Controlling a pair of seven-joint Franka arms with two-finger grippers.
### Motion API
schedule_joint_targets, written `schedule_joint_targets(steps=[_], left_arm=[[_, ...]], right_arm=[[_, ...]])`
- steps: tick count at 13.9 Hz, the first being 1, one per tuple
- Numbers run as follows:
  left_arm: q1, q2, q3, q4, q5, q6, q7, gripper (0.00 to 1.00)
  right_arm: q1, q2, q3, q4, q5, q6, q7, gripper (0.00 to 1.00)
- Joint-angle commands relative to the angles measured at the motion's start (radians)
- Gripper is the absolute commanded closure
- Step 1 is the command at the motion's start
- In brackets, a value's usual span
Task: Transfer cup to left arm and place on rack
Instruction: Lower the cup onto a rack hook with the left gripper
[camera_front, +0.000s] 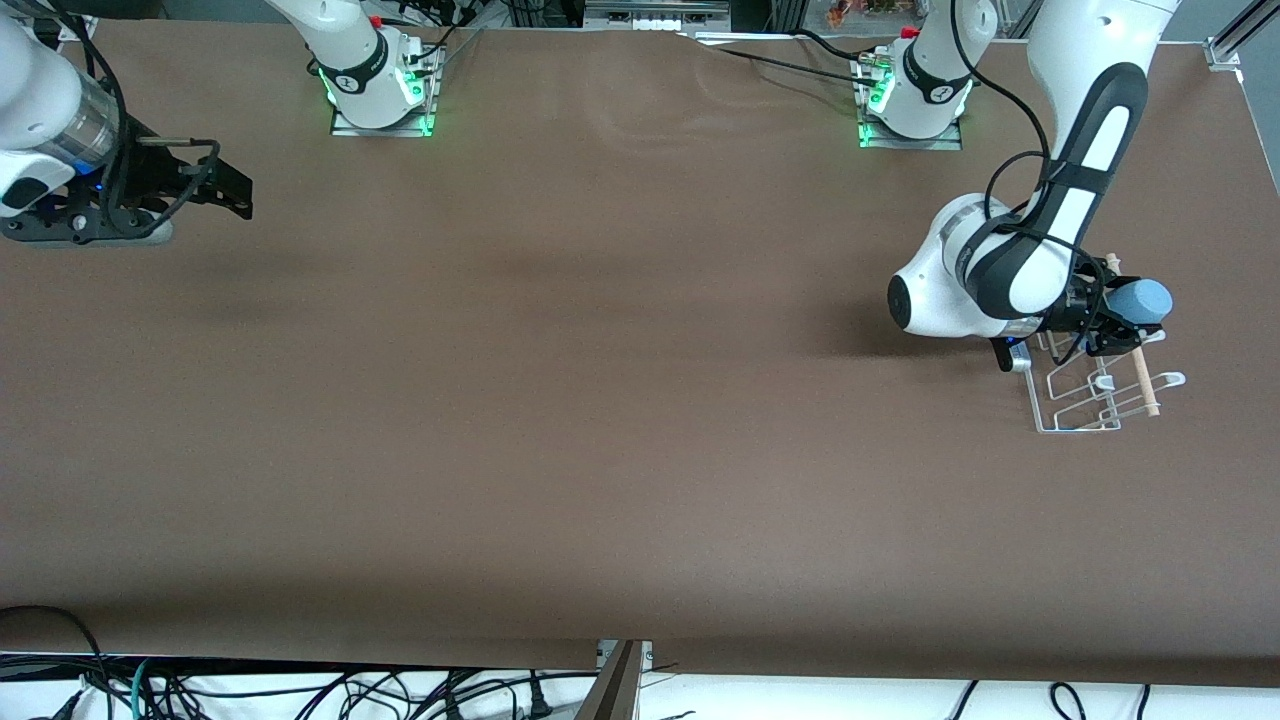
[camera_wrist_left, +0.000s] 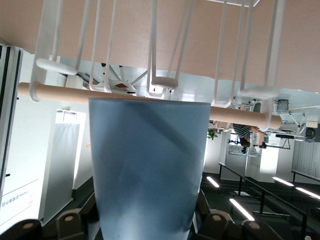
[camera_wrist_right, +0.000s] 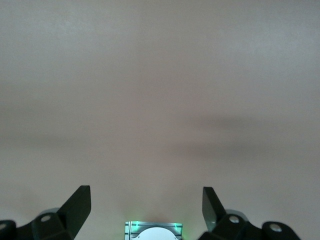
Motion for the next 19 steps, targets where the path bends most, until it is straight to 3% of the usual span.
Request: schedule_joint_targets(steps=[1,4,12,13,15,16,17,19], left_arm=[[0.015,0.013,-0.010,-0.026,0.060,0.002,-0.045,1.00],[0.015,0.037,-0.010,-0.028,0.062,0.004,-0.090,1.00],[0.015,0.069,-0.008,-0.066,0.086,0.027,-0.165,0.97],[0.016,0.071,-0.008,-0.066,0.086,0.030,-0.165,0.91],[0.015,0.071,-0.008,-0.066,0.086,0.028,-0.165,0.58],[0.015,0.071,-0.008,-0.066,0.088,0.030,-0.165,0.38],[0.015,0.070,-0.010,-0.064,0.086,0.030,-0.165,0.00],[0.013,0.062,-0.010,-0.063,0.086,0.027,-0.165,0.00]], right_arm=[[-0.033,0.008,0.023,0.024,0.012,-0.026,-0.051,0.01],[-0.060,0.010,0.020,0.059,0.098,-0.028,-0.054,0.01],[-0.054,0.019,0.021,0.058,0.097,-0.029,-0.059,0.01],[-0.053,0.019,0.021,0.059,0.094,-0.028,-0.057,0.01],[-0.048,0.019,0.026,0.061,0.089,-0.022,-0.051,0.01],[-0.042,0.019,0.026,0.061,0.087,-0.022,-0.057,0.01],[-0.040,0.019,0.026,0.064,0.087,-0.026,-0.059,0.01],[-0.040,0.025,0.024,0.091,0.087,-0.032,-0.060,0.01]])
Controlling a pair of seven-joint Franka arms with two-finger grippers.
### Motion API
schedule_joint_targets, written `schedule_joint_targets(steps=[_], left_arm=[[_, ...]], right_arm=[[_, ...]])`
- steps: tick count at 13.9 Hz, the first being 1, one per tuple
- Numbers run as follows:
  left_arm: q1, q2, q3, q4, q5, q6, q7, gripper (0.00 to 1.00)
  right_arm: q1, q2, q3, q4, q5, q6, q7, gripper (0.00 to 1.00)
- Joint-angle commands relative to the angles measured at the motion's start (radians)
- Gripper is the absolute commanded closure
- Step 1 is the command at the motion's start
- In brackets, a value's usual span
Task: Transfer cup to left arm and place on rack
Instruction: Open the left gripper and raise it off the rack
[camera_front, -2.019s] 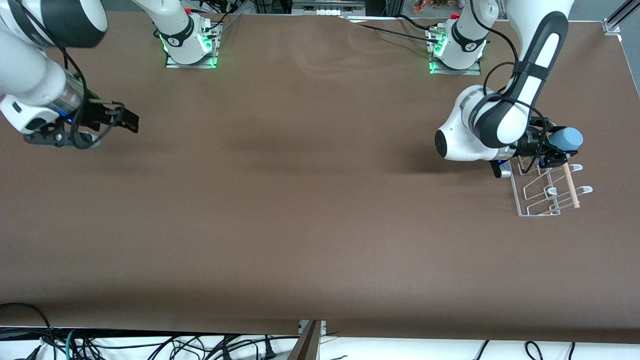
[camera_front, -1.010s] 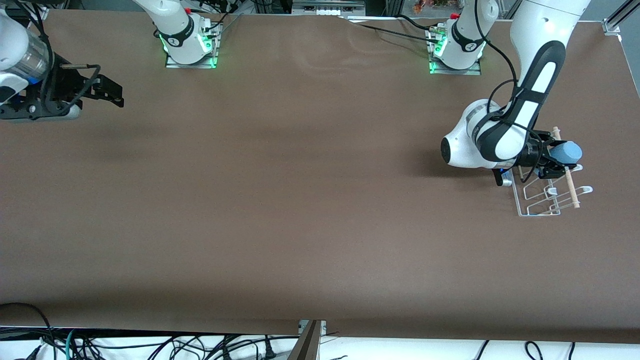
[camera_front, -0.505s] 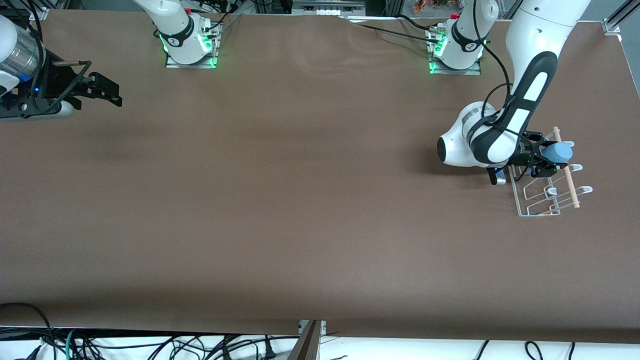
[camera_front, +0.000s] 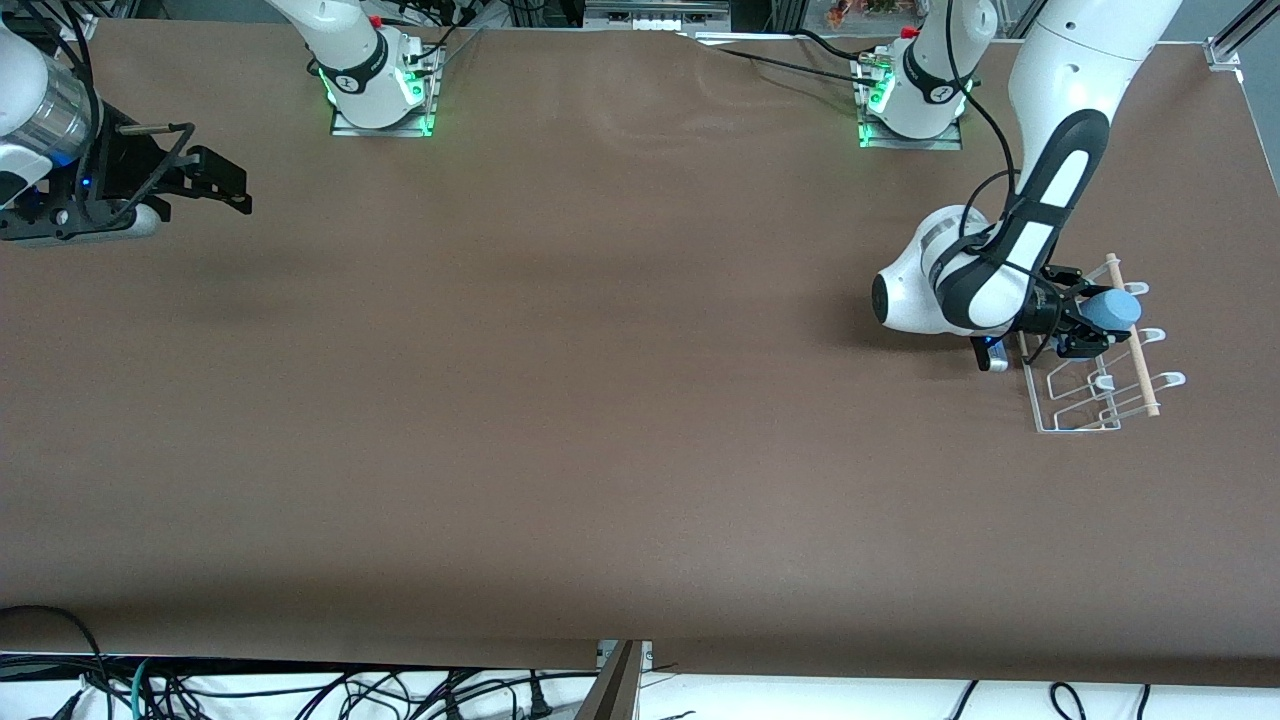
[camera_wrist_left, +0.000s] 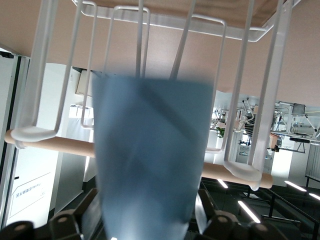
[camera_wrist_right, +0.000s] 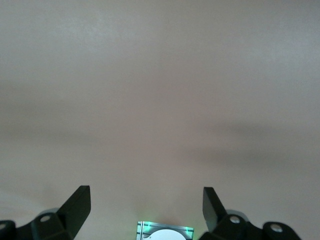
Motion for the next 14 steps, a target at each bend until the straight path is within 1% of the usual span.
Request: schedule_joint_targets(steps=[1,4,6,7,11,14], left_arm=[[0.010,-0.017,-0.011,-0.008,0.033,0.003,-0.010,0.00],[0.013,-0.050,-0.014,0.002,-0.005,0.005,-0.002,0.00],[0.009,-0.093,-0.018,0.020,-0.106,0.005,0.007,0.00],[0.004,-0.110,-0.028,0.038,-0.183,0.003,0.006,0.00],[0.010,-0.164,-0.028,0.202,-0.492,-0.009,0.001,0.00],[0.016,-0.167,-0.023,0.337,-0.686,-0.049,-0.026,0.00]], right_arm=[[-0.007,0.022,0.006,0.059,0.006,-0.017,-0.015,0.01],[0.001,0.045,0.006,0.108,0.005,-0.015,-0.015,0.01],[-0.001,0.051,0.005,0.110,0.005,-0.012,-0.014,0.01],[-0.001,0.052,0.005,0.110,0.003,-0.011,-0.014,0.01],[-0.006,0.055,0.003,0.110,0.002,-0.006,-0.015,0.01],[-0.007,0.069,0.000,0.114,0.005,0.005,-0.015,0.01]])
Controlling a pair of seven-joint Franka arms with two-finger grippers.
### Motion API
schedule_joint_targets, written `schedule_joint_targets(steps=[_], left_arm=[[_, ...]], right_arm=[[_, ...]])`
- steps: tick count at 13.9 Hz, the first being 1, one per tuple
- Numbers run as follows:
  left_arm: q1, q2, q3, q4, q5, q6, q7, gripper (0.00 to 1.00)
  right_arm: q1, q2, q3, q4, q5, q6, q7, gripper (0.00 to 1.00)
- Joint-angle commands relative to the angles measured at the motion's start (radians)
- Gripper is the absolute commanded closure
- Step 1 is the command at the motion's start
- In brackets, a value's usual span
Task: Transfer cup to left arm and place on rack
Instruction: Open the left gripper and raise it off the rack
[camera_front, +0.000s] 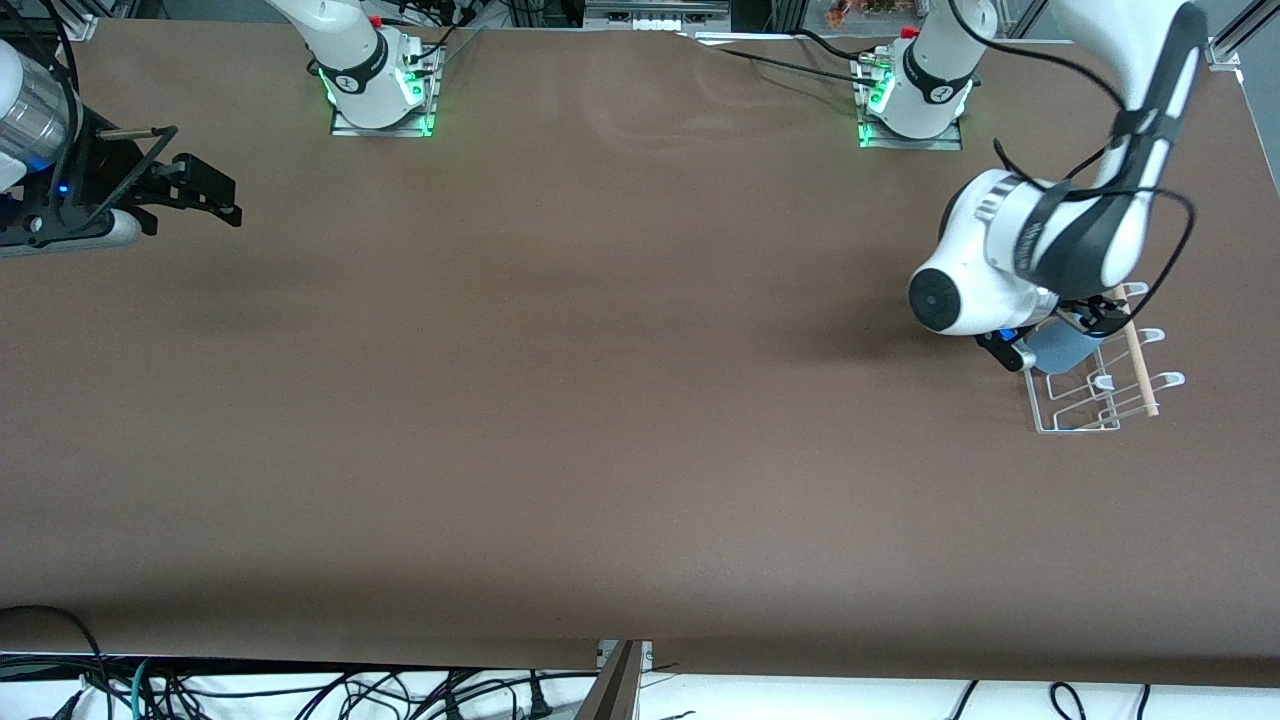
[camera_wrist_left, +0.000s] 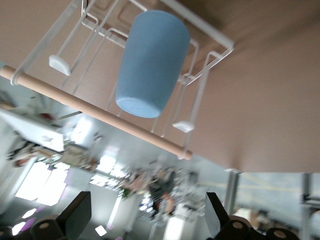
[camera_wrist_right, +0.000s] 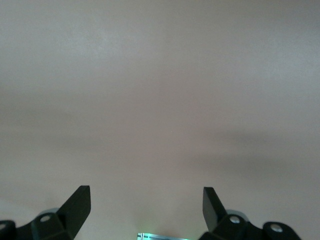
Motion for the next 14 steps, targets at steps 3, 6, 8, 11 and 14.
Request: schedule_joint_targets(steps=[3,6,8,11,14], left_arm=[[0.011,0.005,-0.006,0.209,-0.256,-0.046,-0.125,0.00],[0.013,-0.006,0.001,0.304,-0.441,-0.042,-0.257,0.00],[0.010,-0.008,0.003,0.362,-0.536,-0.024,-0.344,0.00],[-0.004,-0.089,0.085,0.358,-0.649,0.076,-0.346,0.00],[-0.083,-0.178,0.260,0.336,-0.827,0.197,-0.342,0.00]], right_arm=[[-0.005,0.020,0.002,0.037,0.002,0.000,-0.013,0.01],[-0.008,0.031,-0.001,0.037,0.007,0.000,-0.011,0.01],[-0.006,0.031,-0.001,0.037,0.002,-0.002,0.003,0.01],[-0.006,0.028,-0.001,0.038,0.004,-0.010,0.004,0.01],[-0.003,0.026,0.004,0.038,0.004,-0.011,0.052,0.01]])
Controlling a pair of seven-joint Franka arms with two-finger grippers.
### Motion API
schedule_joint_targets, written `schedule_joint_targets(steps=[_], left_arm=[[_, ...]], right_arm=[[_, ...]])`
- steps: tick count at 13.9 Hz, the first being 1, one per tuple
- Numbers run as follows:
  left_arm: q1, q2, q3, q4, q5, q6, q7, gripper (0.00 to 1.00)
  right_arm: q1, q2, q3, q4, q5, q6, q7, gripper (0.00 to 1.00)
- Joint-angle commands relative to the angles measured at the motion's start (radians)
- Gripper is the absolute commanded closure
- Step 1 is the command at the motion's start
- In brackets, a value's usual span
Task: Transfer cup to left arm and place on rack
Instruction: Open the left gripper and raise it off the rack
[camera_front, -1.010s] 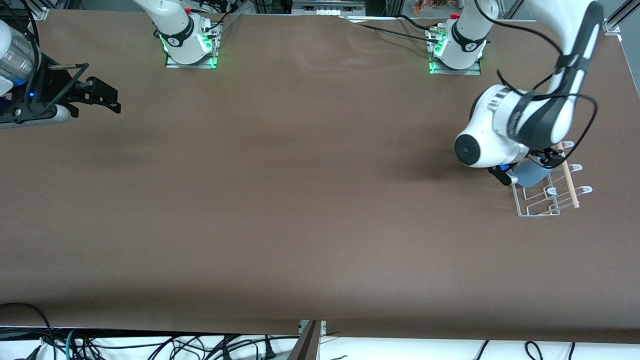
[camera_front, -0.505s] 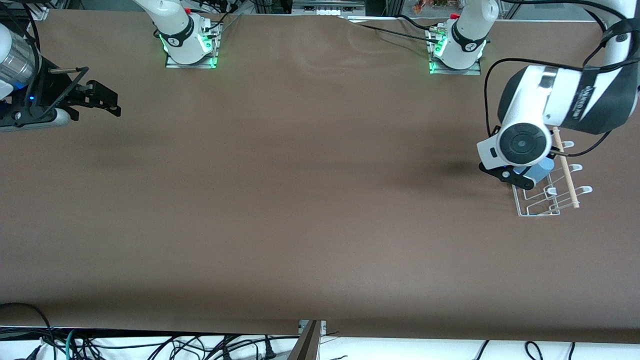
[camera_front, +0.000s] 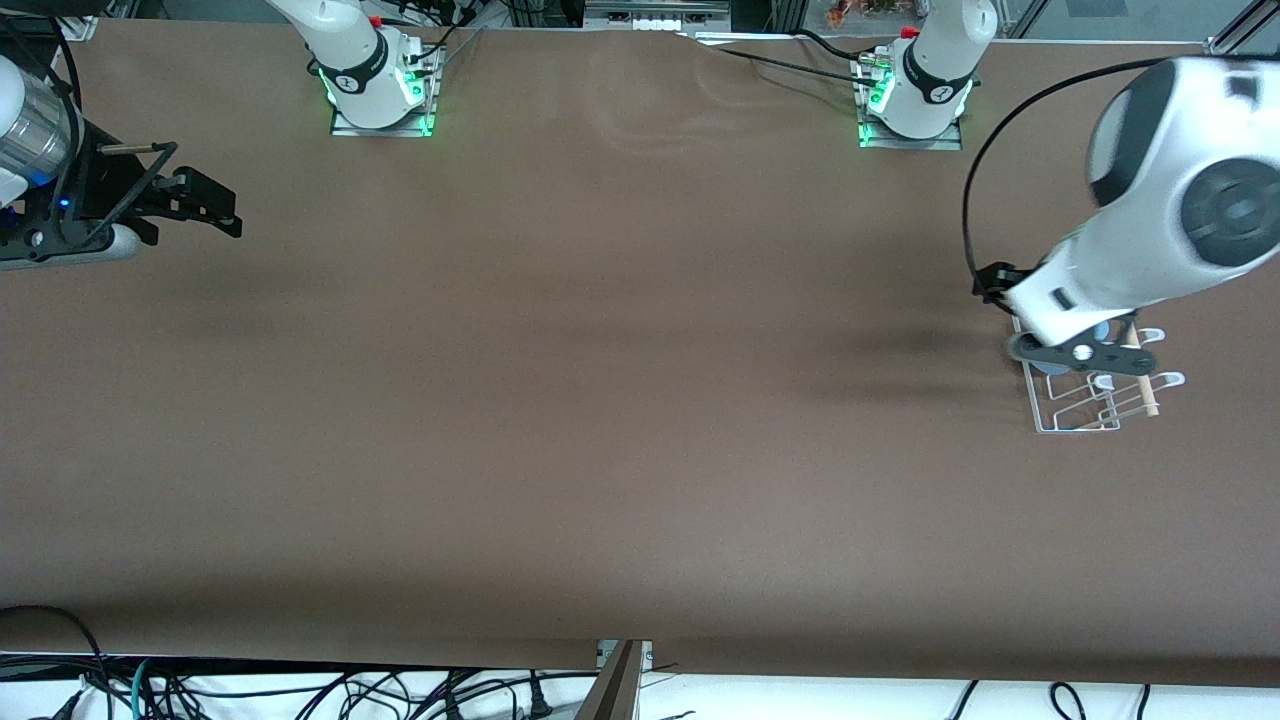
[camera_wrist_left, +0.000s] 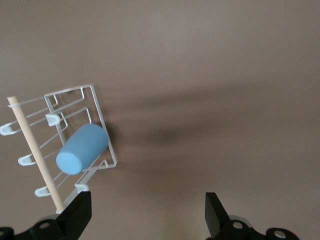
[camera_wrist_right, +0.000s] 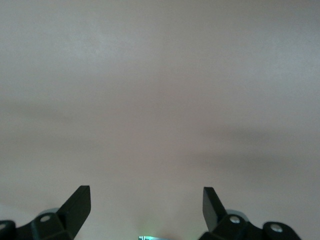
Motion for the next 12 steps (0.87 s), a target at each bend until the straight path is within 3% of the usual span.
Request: schedule_joint_targets(steps=[1,5,12], left_arm=[[-0.054,-0.095,0.105,-0.043,-0.123,0.064,-0.006,0.00],[-0.076,-0.193,0.150,-0.202,-0.087,0.200,-0.001,0.00],[-0.074,-0.195,0.156,-0.209,-0.087,0.204,-0.009,0.00]], right_arm=[[0.000,0.003,0.010,0.028,0.002,-0.019,0.036,0.01],[0.000,0.003,0.010,0.034,0.004,-0.016,0.036,0.01],[-0.001,0.007,0.009,0.034,0.005,-0.010,0.028,0.01]])
